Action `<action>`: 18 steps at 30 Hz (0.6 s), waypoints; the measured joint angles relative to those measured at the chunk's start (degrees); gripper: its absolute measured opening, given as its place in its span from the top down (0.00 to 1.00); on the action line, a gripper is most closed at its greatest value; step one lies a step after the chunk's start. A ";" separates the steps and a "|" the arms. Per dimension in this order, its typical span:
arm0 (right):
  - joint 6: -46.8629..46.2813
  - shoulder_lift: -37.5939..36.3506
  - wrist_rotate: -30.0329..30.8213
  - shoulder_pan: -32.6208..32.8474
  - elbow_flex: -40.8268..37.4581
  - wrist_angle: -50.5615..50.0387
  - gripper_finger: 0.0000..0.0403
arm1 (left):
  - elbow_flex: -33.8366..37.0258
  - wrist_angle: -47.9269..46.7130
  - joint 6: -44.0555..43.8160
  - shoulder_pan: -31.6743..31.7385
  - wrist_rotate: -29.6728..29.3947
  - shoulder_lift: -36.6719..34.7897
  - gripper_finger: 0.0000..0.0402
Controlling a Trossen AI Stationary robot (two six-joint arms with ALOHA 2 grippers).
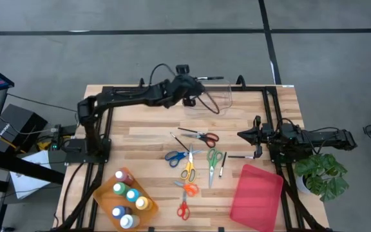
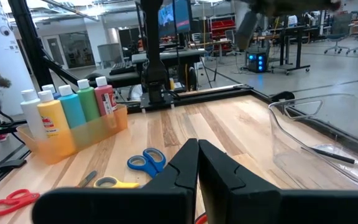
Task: Pick & Place Paint Supplies
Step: Put the powder brush into the transparent bin
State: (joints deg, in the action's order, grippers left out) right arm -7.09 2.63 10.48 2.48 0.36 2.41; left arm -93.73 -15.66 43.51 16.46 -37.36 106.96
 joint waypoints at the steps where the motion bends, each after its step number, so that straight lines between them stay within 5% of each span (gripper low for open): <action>1: 0.00 -0.02 0.02 0.00 -0.01 0.00 0.98 | -2.26 -3.68 -0.72 0.38 0.46 1.24 0.99; 8: 0.00 -0.02 0.02 0.00 -0.02 -0.01 0.98 | -8.24 -8.45 -6.81 2.35 13.66 6.49 0.99; 18: 0.00 -0.02 0.02 0.00 0.00 -0.01 0.98 | -8.16 -8.64 -12.00 4.71 20.85 14.21 0.99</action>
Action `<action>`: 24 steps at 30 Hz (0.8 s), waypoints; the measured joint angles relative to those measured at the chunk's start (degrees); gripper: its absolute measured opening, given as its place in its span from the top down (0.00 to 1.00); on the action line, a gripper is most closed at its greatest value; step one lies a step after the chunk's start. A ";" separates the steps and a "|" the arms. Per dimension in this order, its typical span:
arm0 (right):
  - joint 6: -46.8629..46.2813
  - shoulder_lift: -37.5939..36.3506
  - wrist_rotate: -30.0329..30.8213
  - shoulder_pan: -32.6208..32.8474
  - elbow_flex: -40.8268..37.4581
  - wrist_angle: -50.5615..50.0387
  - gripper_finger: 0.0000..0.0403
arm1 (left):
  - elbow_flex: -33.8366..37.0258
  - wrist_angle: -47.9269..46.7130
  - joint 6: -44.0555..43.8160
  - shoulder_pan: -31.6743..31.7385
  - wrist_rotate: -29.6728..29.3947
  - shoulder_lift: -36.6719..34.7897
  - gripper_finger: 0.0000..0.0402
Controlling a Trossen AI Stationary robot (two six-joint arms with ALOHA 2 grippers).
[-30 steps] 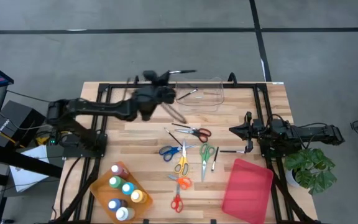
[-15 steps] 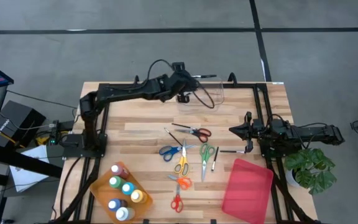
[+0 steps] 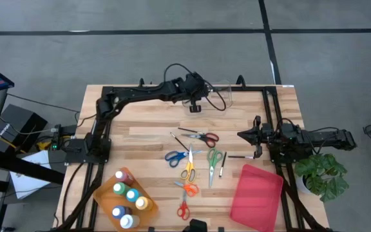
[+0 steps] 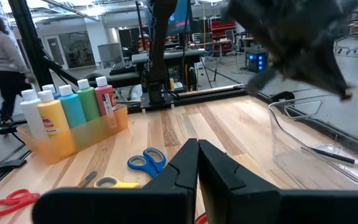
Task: Pick & Place Paint Supplies
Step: Put the powder brush into the transparent bin
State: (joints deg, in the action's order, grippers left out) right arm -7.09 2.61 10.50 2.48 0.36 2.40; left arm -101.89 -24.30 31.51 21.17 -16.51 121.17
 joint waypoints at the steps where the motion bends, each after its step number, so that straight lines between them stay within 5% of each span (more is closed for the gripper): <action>1: 0.00 0.01 0.00 0.00 -0.02 0.01 0.98 | 0.00 0.09 -0.08 0.20 0.07 0.91 0.99; 24: 0.00 0.01 0.00 -0.02 0.00 0.01 0.98 | 0.04 0.95 -11.24 4.13 7.81 5.41 0.99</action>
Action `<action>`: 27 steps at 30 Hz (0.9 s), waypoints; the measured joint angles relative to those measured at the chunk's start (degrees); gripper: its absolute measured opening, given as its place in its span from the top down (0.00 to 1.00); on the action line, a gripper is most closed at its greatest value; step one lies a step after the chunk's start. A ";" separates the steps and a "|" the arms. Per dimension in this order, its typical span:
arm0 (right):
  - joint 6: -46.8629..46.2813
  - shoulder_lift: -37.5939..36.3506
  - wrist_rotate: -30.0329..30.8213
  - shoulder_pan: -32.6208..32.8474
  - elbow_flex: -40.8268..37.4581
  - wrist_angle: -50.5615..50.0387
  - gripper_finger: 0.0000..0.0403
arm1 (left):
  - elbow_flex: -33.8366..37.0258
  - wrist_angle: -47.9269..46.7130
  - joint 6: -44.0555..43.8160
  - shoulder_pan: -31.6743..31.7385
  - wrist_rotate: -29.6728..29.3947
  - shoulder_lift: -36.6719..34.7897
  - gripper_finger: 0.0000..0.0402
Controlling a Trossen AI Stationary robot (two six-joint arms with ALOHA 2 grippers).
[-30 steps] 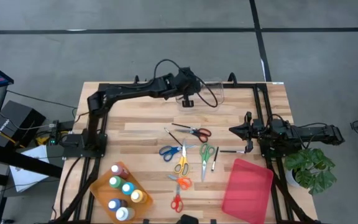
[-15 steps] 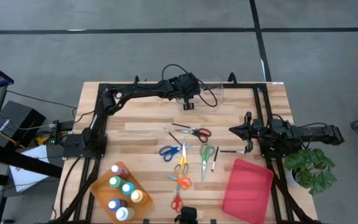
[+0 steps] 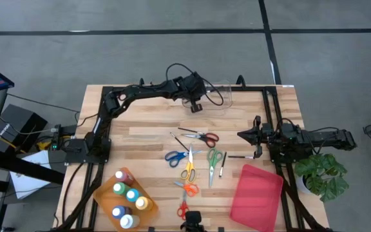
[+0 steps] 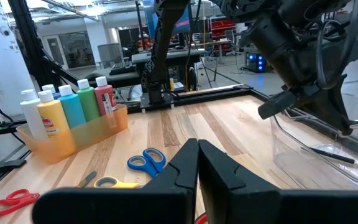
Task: Pick & Place Paint Supplies
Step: Put the powder brush into the transparent bin
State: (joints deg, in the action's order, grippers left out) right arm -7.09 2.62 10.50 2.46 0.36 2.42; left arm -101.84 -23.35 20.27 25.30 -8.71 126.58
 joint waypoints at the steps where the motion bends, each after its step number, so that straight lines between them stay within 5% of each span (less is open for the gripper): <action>1: 0.00 -0.01 0.00 0.00 -0.01 0.00 0.98 | 0.00 0.03 -0.03 -0.05 0.15 0.02 0.99; 18: 0.00 -0.01 0.00 0.02 -0.02 0.00 0.98 | 0.44 1.17 -2.62 -0.24 0.08 0.00 0.98; 27: 0.00 -0.01 0.00 0.04 0.00 0.00 0.98 | 0.44 1.16 -2.62 -0.24 0.06 -0.02 0.86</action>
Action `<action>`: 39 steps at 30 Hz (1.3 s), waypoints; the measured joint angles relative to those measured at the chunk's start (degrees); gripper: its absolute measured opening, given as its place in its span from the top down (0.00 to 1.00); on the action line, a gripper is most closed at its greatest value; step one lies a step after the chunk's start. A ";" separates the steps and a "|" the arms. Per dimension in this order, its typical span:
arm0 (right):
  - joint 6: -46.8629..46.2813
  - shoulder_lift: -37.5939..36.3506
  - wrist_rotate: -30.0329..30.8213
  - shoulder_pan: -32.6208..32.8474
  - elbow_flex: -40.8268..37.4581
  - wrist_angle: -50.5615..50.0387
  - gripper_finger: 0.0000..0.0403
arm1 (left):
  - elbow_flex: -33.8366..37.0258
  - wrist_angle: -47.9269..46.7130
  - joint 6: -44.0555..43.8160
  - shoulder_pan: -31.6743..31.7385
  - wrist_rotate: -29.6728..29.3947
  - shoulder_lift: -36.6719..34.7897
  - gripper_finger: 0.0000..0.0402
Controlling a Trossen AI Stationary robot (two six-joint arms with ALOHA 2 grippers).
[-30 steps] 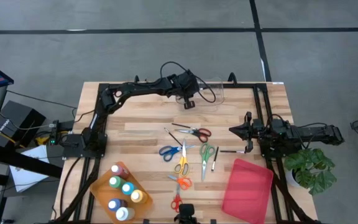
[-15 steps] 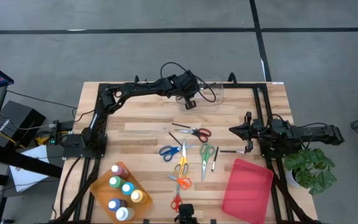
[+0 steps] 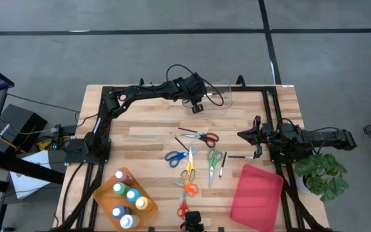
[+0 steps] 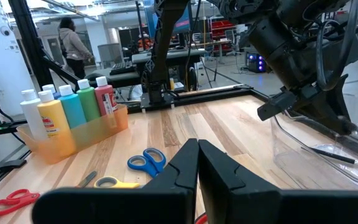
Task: Pick & Place Paint Supplies
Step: Put the powder brush into the transparent bin, then put the eyeshadow brush into the transparent bin
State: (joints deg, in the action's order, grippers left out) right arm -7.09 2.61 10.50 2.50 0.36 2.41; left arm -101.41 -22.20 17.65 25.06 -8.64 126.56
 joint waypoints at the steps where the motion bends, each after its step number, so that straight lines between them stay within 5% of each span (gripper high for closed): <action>1: 0.00 0.02 0.00 0.00 0.00 0.00 0.98 | 0.00 0.00 0.00 0.00 0.00 0.00 0.85; 11: 0.00 0.02 0.00 -0.02 0.00 0.00 0.98 | 0.03 -0.13 0.02 -0.38 -0.11 -2.35 0.80; 27: 0.00 0.01 0.00 -0.02 0.00 0.00 0.98 | -0.08 -4.81 -5.02 -14.92 0.02 -32.46 0.81; 34: 0.00 0.02 0.00 -0.02 0.00 0.00 0.98 | -0.11 -14.32 -14.57 -21.15 0.01 -39.10 0.81; 39: 0.00 0.02 0.00 -0.04 0.00 -0.02 0.98 | 6.75 -19.82 -23.16 -21.97 -0.97 -39.42 0.81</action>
State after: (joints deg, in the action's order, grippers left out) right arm -7.09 2.63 10.50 2.46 0.36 2.40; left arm -94.66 -42.01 -5.51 3.09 -9.62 87.14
